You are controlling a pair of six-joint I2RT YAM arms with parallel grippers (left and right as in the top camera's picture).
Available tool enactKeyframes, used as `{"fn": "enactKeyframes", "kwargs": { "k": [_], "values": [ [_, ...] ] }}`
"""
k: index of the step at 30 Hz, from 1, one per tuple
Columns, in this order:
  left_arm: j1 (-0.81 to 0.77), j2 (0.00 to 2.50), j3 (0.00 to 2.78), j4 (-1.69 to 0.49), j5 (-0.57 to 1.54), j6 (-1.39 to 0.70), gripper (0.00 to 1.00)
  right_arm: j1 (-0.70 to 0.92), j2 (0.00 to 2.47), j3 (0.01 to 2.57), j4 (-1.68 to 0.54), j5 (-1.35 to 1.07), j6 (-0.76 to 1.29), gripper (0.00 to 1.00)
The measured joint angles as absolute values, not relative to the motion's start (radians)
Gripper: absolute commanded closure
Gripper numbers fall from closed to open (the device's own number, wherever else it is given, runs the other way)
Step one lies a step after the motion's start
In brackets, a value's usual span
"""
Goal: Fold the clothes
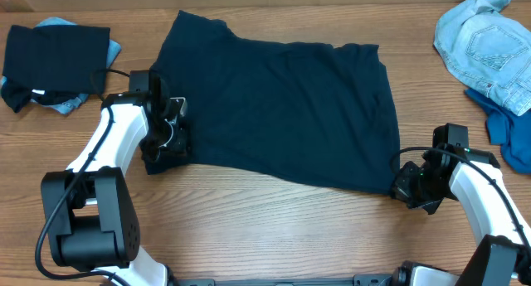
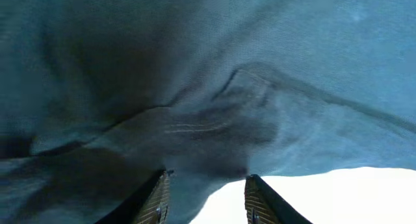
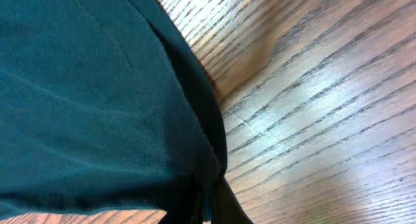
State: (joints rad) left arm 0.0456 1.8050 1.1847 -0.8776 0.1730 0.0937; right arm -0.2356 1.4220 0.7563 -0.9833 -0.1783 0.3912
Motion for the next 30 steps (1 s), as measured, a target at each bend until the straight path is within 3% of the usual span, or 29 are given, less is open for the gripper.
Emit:
{"fn": "enactKeyframes", "kwargs": {
  "k": [2, 3, 5, 12, 16, 19, 23, 28, 30],
  "values": [
    [0.046, 1.805, 1.185, -0.873, 0.156, 0.104, 0.44, -0.236, 1.422, 0.756, -0.980, -0.180, 0.392, 0.96],
    [0.046, 1.805, 1.185, -0.872, 0.150, 0.110, 0.32, -0.236, 1.422, 0.756, -0.979, -0.180, 0.391, 0.96],
    [0.046, 1.805, 1.185, -0.856, 0.141, 0.118, 0.24, -0.236, 1.422, 0.756, -0.979, -0.180, 0.392, 0.96],
    [0.045, 1.805, 1.185, -0.837, 0.122, 0.158, 0.20, -0.236, 1.422, 0.756, -0.979, -0.180, 0.391, 0.96],
    [0.039, 1.805, 1.185, -0.841, 0.112, 0.176, 0.33, -0.236, 1.422, 0.756, -0.972, -0.180, 0.391, 0.96],
    [0.039, 1.805, 1.183, -0.857, 0.107, 0.189, 0.50, -0.236, 1.422, 0.756, -0.970, -0.181, 0.391, 0.96],
    [0.039, 1.805, 1.162, -0.860, 0.107, 0.198, 0.62, -0.236, 1.422, 0.756, -0.969, -0.180, 0.391, 0.96],
    [0.039, 1.806, 1.129, -0.855, 0.104, 0.190, 0.90, -0.236, 1.422, 0.756, -0.965, -0.180, 0.391, 0.96],
    [0.039, 1.807, 1.126, -0.849, 0.103, 0.186, 0.96, -0.236, 1.422, 0.756, -0.962, -0.184, 0.391, 0.96]
  ]
}}
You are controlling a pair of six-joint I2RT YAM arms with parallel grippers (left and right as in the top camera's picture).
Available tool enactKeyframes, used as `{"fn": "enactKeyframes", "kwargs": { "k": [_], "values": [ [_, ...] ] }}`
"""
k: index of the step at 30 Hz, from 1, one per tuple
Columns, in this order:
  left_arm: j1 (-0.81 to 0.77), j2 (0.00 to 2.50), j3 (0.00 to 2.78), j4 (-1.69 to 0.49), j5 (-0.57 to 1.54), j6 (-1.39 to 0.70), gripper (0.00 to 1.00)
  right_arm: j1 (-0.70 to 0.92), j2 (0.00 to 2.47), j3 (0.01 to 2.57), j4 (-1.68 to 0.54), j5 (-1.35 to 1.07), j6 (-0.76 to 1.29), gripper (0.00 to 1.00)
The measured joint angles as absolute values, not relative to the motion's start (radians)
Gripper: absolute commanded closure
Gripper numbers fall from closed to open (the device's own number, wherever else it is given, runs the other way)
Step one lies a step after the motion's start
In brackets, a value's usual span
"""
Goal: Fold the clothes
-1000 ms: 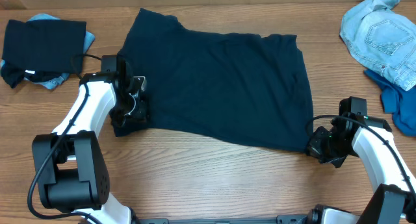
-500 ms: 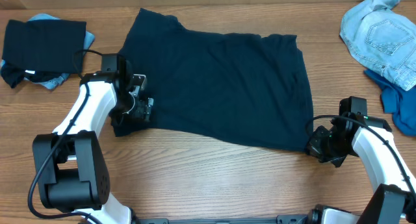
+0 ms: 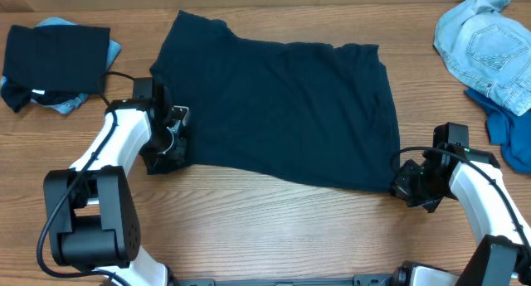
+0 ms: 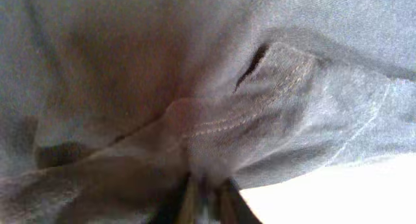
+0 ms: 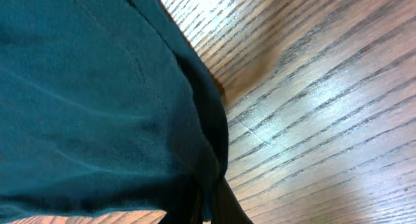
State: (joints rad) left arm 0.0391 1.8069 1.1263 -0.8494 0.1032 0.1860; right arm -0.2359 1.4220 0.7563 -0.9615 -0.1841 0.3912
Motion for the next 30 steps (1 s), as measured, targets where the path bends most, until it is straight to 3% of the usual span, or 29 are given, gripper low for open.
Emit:
{"fn": "enactKeyframes", "kwargs": {
  "k": [15, 30],
  "values": [
    [0.039, 1.806, 1.153, -0.931, 0.103, 0.059, 0.96, -0.236, 1.422, 0.756, -0.952, -0.211, 0.373, 0.96],
    [0.039, 1.560, 1.177, -1.152, 0.208, -0.110, 0.96, -0.236, 1.422, 0.756, -1.026, -0.215, 0.337, 0.96]
  ]
}}
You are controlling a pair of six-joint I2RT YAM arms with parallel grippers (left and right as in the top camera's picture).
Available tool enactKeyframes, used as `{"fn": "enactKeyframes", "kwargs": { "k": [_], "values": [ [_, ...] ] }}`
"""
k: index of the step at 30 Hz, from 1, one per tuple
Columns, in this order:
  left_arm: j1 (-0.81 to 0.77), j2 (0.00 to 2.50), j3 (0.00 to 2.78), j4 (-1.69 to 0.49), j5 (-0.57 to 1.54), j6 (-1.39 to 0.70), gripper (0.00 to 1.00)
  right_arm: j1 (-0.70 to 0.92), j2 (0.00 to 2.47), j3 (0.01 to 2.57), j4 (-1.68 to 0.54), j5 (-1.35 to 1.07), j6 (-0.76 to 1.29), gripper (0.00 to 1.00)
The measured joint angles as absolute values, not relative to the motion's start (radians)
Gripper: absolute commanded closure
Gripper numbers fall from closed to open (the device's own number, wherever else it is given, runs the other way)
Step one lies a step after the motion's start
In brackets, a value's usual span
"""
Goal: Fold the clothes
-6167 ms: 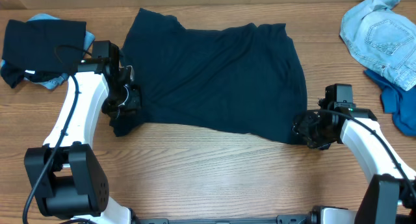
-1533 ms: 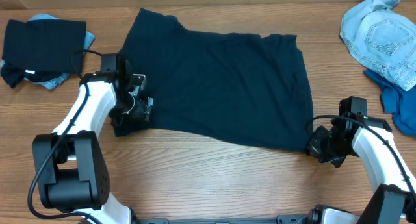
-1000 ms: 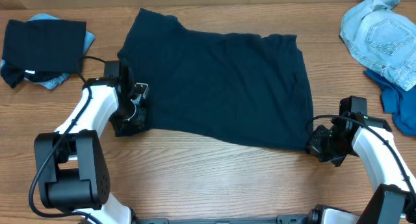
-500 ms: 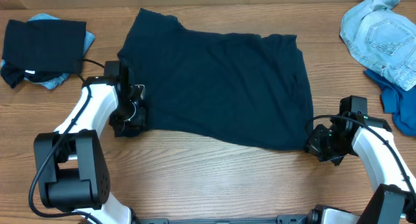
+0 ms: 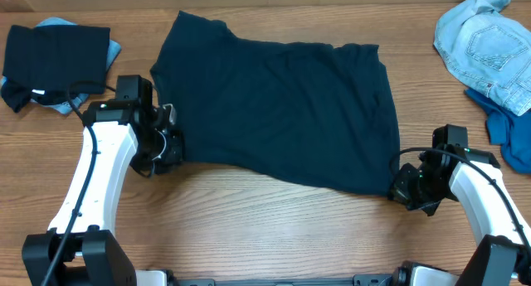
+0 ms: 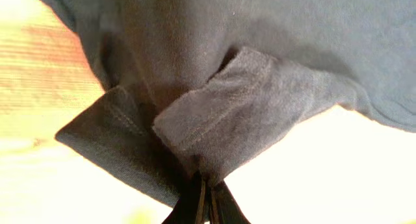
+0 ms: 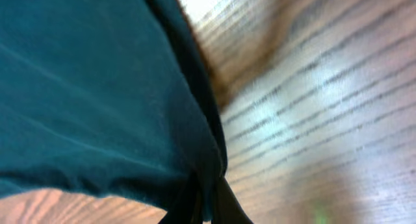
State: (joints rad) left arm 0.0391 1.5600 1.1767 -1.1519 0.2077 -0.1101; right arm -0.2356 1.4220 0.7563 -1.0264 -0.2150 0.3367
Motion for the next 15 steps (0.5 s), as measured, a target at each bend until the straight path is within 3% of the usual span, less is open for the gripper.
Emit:
{"fn": "enactKeyframes", "kwargs": {
  "k": [15],
  "values": [
    [0.039, 1.560, 1.177, -1.343, 0.210, -0.159, 0.96, -0.236, 1.376, 0.756, -1.062, -0.301, 0.335, 0.96]
  ]
}}
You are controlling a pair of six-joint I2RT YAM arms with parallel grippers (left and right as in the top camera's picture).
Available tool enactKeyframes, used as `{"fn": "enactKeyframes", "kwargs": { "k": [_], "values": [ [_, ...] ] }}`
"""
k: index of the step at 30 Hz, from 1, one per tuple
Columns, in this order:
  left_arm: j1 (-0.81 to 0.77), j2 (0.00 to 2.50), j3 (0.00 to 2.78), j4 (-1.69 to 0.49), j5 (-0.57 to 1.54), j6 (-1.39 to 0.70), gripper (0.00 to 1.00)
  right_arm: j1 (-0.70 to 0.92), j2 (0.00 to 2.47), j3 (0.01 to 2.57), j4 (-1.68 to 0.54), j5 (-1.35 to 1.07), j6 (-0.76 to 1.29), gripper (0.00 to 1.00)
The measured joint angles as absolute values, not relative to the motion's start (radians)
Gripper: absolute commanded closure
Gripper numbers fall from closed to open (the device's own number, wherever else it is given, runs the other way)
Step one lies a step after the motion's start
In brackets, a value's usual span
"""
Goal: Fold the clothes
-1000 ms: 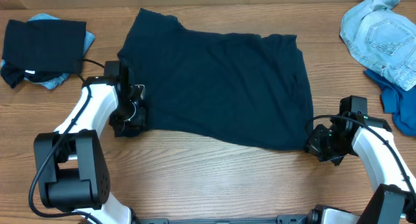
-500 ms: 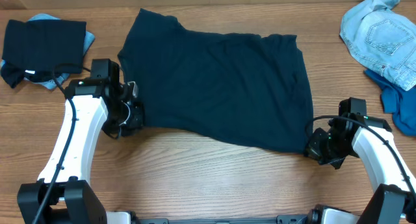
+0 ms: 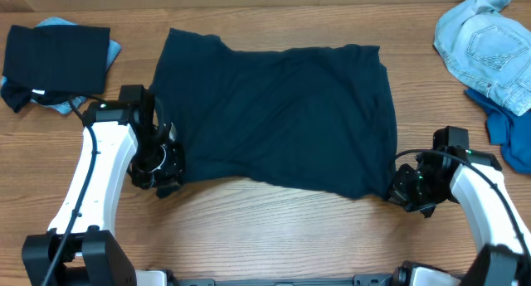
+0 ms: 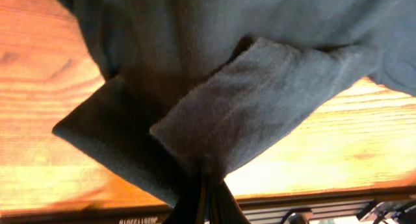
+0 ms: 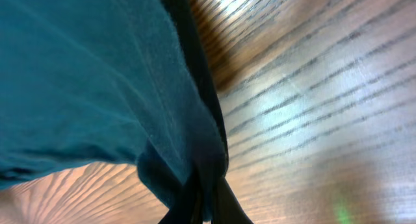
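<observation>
A dark navy shirt [image 3: 274, 112] lies spread across the middle of the wooden table. My left gripper [image 3: 162, 174] is shut on the shirt's near left corner, where the cloth bunches into folds [image 4: 221, 120] above its fingers [image 4: 207, 204]. My right gripper [image 3: 402, 186] is shut on the near right corner, the hem [image 5: 195, 120] running into its fingers [image 5: 208, 204]. Both held corners are raised a little off the wood.
A folded dark garment [image 3: 54, 58] on a light blue cloth lies at the far left. A pale denim piece [image 3: 485, 41] and a blue cloth [image 3: 506, 124] lie at the far right. The table's near edge runs just below my left gripper.
Both grippers have come nearer the table's front edge with their corners. The shirt has slid along and its near edge is pulled straighter; its far left corner has shifted left.
My left gripper stood open at the shirt's near left corner while the right one held the near right corner. The left then shut on its bunched corner. After that both corners were lifted, and now the shirt is drawn toward the front edge.
</observation>
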State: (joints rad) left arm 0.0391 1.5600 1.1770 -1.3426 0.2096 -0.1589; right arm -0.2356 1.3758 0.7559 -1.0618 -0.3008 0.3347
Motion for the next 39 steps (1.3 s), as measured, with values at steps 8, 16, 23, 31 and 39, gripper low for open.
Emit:
{"fn": "enactKeyframes", "kwargs": {
  "k": [8, 16, 23, 31, 39],
  "values": [
    [0.039, 1.560, 1.177, -1.400, 0.117, -0.183, 0.96, -0.236, 1.156, 0.755, -1.128, -0.311, 0.383, 0.96],
    [0.039, 1.559, 1.177, -1.445, 0.014, -0.186, 0.96, -0.236, 1.087, 0.755, -1.169, -0.311, 0.450, 0.96],
    [0.039, 1.544, 1.177, -1.449, -0.006, -0.186, 0.96, -0.236, 1.067, 0.755, -1.192, -0.316, 0.480, 0.96],
    [0.039, 1.542, 1.177, -1.439, 0.007, -0.181, 0.96, -0.236, 0.989, 0.755, -1.190, -0.319, 0.490, 0.96],
    [-0.028, 1.423, 1.177, -1.319, 0.029, -0.176, 0.96, -0.236, 0.928, 0.755, -1.149, -0.323, 0.487, 0.96]
  ]
}}
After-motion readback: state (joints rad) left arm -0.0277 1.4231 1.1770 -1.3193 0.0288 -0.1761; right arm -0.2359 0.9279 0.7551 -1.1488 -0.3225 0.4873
